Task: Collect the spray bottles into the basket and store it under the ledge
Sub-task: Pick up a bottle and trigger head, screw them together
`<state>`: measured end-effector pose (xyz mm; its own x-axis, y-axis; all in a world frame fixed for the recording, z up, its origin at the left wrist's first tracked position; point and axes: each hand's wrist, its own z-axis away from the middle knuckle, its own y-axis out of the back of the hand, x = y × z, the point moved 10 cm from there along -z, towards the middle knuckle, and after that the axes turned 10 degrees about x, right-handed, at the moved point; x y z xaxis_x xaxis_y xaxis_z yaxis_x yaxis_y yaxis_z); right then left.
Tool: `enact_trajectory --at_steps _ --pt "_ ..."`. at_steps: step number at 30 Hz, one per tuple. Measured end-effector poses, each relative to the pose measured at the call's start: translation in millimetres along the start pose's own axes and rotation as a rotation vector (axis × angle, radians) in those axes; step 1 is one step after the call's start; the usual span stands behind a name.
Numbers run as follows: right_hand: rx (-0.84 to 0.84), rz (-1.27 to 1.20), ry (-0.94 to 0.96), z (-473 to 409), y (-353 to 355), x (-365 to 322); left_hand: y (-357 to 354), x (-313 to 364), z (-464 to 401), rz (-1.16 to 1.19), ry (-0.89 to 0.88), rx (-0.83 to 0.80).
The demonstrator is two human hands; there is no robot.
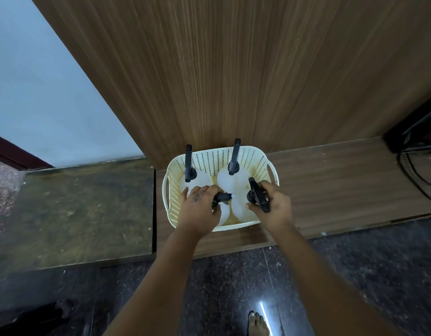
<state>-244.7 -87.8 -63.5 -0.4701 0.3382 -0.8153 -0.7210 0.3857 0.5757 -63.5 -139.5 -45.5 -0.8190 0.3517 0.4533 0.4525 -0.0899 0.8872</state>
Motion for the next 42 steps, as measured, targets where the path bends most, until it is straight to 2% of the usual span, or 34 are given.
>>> enact_trajectory --at_steps 3,7,9,16,19,24,28,36,39,42 --pt "-0.162 -0.035 -0.022 -5 -6 0 -1 6 -2 0.048 -0.015 -0.05" --pt "-0.511 -0.005 -0.146 10 1 -12 -3 10 -8 0.01 -0.035 -0.06" --pt "-0.577 0.026 -0.185 17 8 -22 -4 11 -9 -0.028 -0.054 -0.066" --pt "-0.203 0.512 -0.041 -1 -2 -45 -10 14 -7 -0.072 -0.098 -0.136" --pt "-0.215 0.529 -0.026 -5 3 -45 -10 15 -6 -0.098 -0.103 -0.161" --pt "-0.322 0.643 0.109 -10 0 -63 -6 16 -6 -0.105 -0.105 -0.148" --pt "-0.317 0.702 0.201 -16 -7 -68 -5 15 -7 -0.085 -0.081 -0.148" --pt "-0.269 0.531 0.194 -15 2 -47 2 7 -4 -0.06 -0.051 -0.111" --pt "-0.156 0.25 0.135 -9 26 -59 10 9 -1 0.039 -0.039 -0.076" --pt "0.054 -0.027 -0.021 -20 49 -50 33 13 -5 0.169 -0.021 0.072"
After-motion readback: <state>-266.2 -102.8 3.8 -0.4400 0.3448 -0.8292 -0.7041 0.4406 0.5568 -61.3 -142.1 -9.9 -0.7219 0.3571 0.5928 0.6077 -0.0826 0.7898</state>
